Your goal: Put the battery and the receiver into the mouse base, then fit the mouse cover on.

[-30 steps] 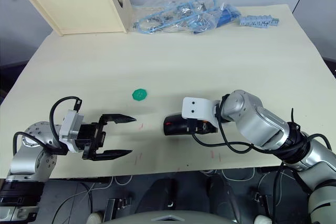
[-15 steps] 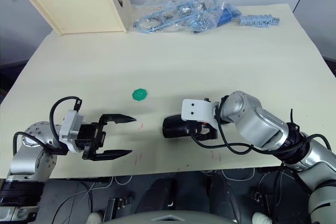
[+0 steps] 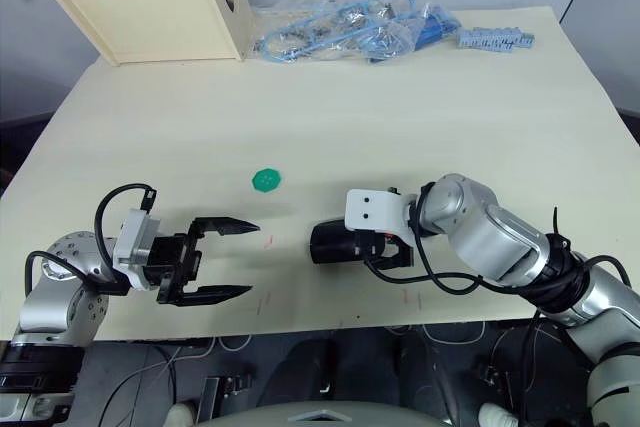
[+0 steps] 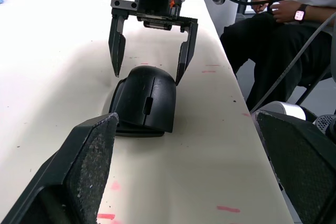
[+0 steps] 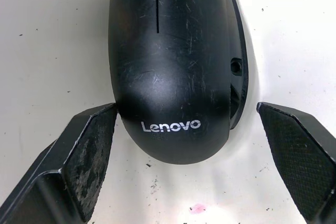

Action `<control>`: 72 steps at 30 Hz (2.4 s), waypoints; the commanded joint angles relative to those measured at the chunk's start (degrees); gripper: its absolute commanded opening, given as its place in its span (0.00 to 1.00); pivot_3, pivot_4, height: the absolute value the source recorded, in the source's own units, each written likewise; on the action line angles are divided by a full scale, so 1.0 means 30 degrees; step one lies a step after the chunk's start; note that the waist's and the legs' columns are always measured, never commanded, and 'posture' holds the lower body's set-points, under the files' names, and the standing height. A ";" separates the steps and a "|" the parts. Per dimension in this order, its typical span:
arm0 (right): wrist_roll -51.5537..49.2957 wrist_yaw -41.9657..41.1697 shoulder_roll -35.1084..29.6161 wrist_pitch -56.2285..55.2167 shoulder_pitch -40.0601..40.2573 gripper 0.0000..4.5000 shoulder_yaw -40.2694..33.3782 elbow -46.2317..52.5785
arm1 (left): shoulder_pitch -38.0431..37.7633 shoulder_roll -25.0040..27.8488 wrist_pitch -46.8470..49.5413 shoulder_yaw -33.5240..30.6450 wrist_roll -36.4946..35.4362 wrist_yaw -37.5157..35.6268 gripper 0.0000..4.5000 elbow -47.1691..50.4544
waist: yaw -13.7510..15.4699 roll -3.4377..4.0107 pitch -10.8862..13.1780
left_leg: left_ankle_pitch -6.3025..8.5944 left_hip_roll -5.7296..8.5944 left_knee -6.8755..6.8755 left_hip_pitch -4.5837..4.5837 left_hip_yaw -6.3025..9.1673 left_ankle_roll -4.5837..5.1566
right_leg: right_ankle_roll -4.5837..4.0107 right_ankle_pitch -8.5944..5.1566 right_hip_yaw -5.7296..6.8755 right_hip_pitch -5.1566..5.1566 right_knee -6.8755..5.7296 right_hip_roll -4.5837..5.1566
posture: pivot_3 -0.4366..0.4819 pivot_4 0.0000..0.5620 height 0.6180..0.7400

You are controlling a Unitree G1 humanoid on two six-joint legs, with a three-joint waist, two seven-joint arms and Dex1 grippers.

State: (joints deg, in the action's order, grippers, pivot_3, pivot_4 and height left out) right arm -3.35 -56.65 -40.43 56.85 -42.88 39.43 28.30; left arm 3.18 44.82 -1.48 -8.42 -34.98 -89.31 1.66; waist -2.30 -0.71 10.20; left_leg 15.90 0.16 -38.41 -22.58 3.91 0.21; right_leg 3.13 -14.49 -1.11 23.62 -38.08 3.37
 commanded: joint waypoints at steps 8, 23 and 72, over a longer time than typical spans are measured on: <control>-0.0791 -0.0128 -0.1200 -0.2186 0.1857 0.99 -0.2530 0.1419 | 0.0326 0.0194 0.0136 -0.0015 -0.0118 -0.0346 1.00 0.0474 | 0.0043 0.0000 0.0000 | 0.0000 0.0000 -0.0001 -0.0010 0.0007 0.0000 | 0.0001 0.0000 0.0011 -0.0001 0.0003 0.0001 | 0.48 0.27 1.00; -0.4056 -0.0033 0.0242 -1.0371 0.9171 0.99 -0.8693 0.0576 | 0.1127 0.0353 0.0150 0.0128 -0.0012 -0.0752 1.00 -0.0028 | 0.0120 -0.0006 -0.0002 | -0.0001 -0.0001 -0.0010 -0.0009 -0.0030 0.0000 | 0.0004 0.0002 0.0019 -0.0019 -0.0001 -0.0007 | 0.48 0.27 1.00; -0.1771 -0.1522 0.3675 -2.1933 0.9277 0.99 -0.8021 -0.8987 | 0.0876 0.1126 0.0241 -0.0108 -0.0295 -0.0817 1.00 0.0717 | 0.0086 -0.0003 0.0000 | -0.0007 -0.0105 -0.0027 0.0050 -0.0155 -0.0012 | -0.0052 0.0033 -0.0050 -0.0024 -0.0049 -0.0135 | 0.48 0.27 1.00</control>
State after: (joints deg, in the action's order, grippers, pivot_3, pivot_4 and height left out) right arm -8.42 -60.84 -29.55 -7.73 -14.25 15.26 0.73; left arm 6.07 47.31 -0.38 -7.51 -34.99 -89.88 1.91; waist -2.04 -0.72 10.21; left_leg 15.88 -0.15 -38.49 -22.43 3.44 0.18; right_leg 2.97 -14.39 -1.26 23.55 -38.23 2.96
